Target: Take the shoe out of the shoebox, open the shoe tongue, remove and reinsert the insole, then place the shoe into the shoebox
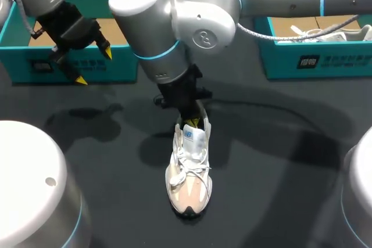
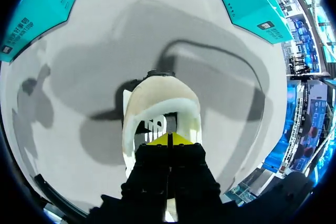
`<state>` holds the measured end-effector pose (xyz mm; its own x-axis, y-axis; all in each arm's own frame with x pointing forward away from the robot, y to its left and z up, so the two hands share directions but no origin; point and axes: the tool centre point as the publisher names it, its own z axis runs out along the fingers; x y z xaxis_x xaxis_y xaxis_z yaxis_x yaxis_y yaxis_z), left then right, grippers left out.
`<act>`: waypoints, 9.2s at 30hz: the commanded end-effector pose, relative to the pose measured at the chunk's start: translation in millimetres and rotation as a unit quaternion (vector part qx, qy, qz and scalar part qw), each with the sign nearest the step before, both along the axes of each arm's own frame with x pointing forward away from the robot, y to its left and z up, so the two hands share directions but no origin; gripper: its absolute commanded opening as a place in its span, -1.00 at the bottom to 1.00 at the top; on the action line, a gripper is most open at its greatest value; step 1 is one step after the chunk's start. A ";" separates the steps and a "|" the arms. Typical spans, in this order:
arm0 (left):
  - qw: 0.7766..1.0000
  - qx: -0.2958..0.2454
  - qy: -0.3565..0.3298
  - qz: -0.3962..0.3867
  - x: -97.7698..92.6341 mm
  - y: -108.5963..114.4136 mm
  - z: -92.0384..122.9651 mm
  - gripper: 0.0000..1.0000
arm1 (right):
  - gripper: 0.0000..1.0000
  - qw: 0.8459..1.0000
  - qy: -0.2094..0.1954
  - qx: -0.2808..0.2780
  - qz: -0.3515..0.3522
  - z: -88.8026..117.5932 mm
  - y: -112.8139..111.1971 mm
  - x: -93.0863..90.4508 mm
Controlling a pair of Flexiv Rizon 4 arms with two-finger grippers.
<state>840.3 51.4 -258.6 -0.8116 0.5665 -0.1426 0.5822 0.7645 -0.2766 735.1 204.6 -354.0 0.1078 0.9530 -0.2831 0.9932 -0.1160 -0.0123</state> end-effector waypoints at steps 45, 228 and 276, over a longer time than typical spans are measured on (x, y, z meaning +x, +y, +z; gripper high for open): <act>1.000 0.002 0.000 0.000 -0.2 0.1 0.2 1.00 | -1.00 0.974 0.019 0.113 -0.196 -59.2 12.9 -18.8; 1.000 0.002 0.000 0.000 -0.2 0.1 0.2 1.00 | 0.69 0.981 0.110 0.161 0.023 33.9 18.5 -87.3; 1.000 0.002 0.000 0.000 -0.2 0.1 0.2 1.00 | -0.36 0.987 0.100 0.122 0.017 46.3 31.7 -101.7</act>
<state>840.3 51.4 -258.7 -0.8116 0.5664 -0.1428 0.5822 0.7645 -0.2767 627.8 232.7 -299.4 0.0426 0.9977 -0.0528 0.9743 -0.0532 -0.2188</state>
